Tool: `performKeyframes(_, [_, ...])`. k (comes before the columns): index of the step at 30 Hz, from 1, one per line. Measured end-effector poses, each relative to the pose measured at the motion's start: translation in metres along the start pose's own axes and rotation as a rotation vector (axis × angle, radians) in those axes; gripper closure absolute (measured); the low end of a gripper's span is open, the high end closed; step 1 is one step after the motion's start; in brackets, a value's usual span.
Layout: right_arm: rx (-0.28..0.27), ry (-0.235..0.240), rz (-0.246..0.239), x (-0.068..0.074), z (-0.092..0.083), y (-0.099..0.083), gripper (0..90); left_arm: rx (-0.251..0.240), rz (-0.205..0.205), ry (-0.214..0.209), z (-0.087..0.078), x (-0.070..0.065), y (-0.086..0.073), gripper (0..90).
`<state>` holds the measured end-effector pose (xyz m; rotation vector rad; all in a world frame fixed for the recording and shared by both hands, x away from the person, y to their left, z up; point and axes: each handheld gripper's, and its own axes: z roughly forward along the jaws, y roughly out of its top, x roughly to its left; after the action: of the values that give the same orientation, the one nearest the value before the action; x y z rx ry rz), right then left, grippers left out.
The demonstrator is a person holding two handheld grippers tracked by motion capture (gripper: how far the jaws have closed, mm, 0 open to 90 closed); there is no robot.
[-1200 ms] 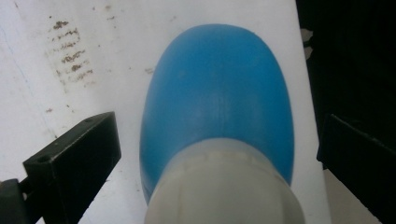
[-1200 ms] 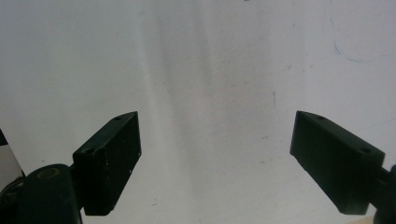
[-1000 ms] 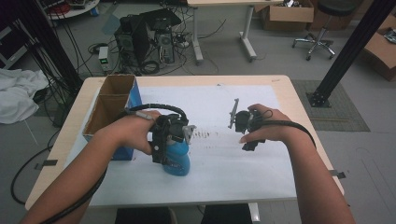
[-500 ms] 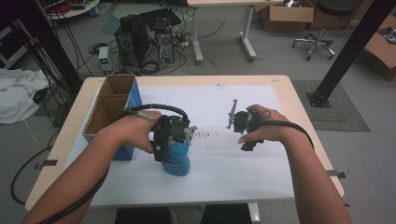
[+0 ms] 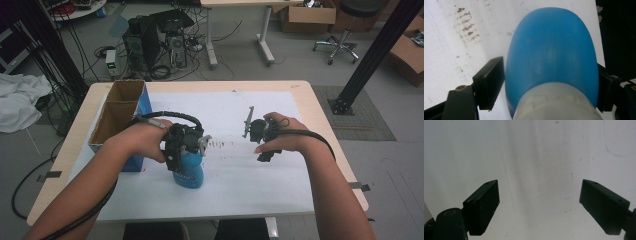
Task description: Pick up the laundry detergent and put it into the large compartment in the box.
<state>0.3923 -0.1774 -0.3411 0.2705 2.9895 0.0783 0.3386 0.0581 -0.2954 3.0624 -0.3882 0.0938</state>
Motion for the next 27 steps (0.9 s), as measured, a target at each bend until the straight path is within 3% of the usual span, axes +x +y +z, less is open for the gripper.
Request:
performKeyframes(13, [0.010,0.003,0.006,-0.0013,0.0019,-0.0009,16.6,0.009,-0.013,0.000,0.0003,0.0002,-0.0001,30.8])
performKeyframes(27, [0.003,0.000,0.011,-0.0029,0.0022,-0.0013,16.6,0.005,-0.015,-0.002,0.0003,0.0002,0.0003,31.5])
